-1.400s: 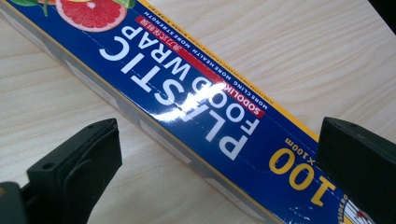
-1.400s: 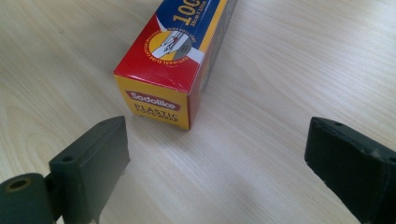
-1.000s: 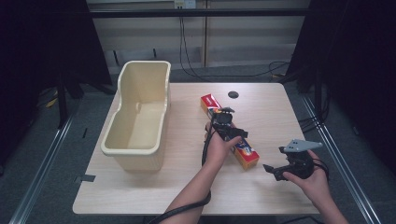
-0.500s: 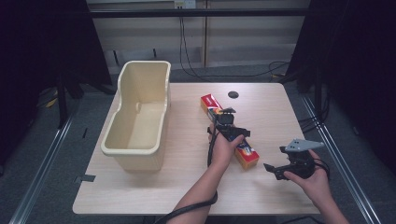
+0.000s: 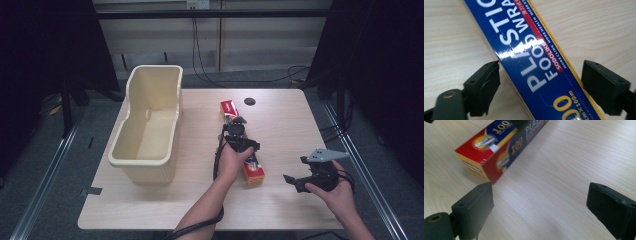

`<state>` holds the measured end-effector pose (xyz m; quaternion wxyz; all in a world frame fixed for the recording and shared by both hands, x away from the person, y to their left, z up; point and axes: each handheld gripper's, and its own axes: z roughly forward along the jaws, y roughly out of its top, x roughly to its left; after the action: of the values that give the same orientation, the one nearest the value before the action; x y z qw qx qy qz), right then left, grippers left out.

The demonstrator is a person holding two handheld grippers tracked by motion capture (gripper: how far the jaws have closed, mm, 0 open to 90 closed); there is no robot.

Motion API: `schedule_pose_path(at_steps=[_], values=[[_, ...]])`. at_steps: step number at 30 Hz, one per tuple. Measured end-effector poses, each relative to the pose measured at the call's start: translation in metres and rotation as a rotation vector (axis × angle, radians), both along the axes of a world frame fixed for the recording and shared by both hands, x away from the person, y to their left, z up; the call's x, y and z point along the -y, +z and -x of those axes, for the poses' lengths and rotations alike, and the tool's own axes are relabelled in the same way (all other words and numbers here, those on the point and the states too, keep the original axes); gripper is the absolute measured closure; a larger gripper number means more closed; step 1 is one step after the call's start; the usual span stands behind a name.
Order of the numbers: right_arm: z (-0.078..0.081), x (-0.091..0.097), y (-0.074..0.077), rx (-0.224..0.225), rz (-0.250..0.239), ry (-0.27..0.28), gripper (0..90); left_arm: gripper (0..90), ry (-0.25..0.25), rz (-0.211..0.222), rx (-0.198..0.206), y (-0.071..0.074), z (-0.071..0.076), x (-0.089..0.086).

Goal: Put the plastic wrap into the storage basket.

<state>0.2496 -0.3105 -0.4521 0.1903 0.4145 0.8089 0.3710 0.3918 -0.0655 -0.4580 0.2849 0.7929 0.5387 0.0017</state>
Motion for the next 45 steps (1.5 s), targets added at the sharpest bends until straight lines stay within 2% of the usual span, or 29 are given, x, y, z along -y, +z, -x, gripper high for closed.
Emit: schedule_pose_path(at_steps=[7, 11, 12, 19, 20, 22, 25, 30, 31, 36, 38, 39, 41, 45], values=[[-0.001, -0.003, 0.0, 0.0, 0.004, 0.009, 7.1, 27.4, -0.013, -0.008, -0.023, 0.005, 0.006, -0.019], [-0.001, -0.006, -0.002, -0.004, 0.008, 0.018, 7.3, 32.4, -0.032, -0.042, -0.048, 0.01, 0.007, -0.031], [-0.002, -0.006, -0.002, -0.002, 0.013, 0.02, 7.3, 33.5, -0.023, -0.037, -0.049, 0.01, 0.008, -0.033], [-0.002, -0.008, -0.002, -0.008, 0.007, 0.019, 7.5, 37.8, -0.037, -0.087, -0.056, 0.016, 0.006, -0.046], [-0.002, -0.008, -0.002, -0.01, 0.007, 0.022, 7.6, 37.6, -0.026, -0.082, -0.061, 0.016, 0.006, -0.046], [-0.002, -0.009, -0.002, -0.008, 0.012, 0.019, 7.7, 36.3, -0.005, -0.063, -0.045, 0.016, 0.004, -0.044], [-0.003, -0.009, -0.002, -0.01, 0.007, 0.024, 7.8, 29.5, -0.009, -0.056, -0.021, 0.018, 0.0, -0.041], [-0.003, -0.007, -0.002, -0.007, 0.003, 0.02, 7.8, 23.5, -0.01, -0.083, -0.018, 0.015, -0.012, -0.032], [-0.003, -0.007, -0.002, -0.005, 0.0, 0.022, 7.8, 23.5, 0.0, -0.074, -0.015, 0.013, -0.014, -0.029], [-0.003, -0.005, -0.002, -0.004, -0.002, 0.022, 8.0, 22.3, 0.008, -0.098, -0.008, 0.006, -0.022, -0.022], [-0.003, -0.005, -0.001, -0.006, -0.002, 0.022, 8.0, 20.3, 0.008, -0.084, -0.006, 0.005, -0.025, -0.021], [-0.003, -0.004, -0.001, -0.003, -0.001, 0.017, 8.0, 20.1, 0.02, -0.089, -0.006, 0.003, -0.026, -0.02], [-0.003, -0.004, -0.001, -0.002, -0.003, 0.016, 8.0, 20.1, 0.007, -0.108, -0.001, 0.002, -0.028, -0.019], [-0.003, -0.003, 0.0, -0.004, -0.008, 0.019, 8.0, 27.5, 0.003, -0.126, 0.006, -0.001, -0.031, -0.015]])
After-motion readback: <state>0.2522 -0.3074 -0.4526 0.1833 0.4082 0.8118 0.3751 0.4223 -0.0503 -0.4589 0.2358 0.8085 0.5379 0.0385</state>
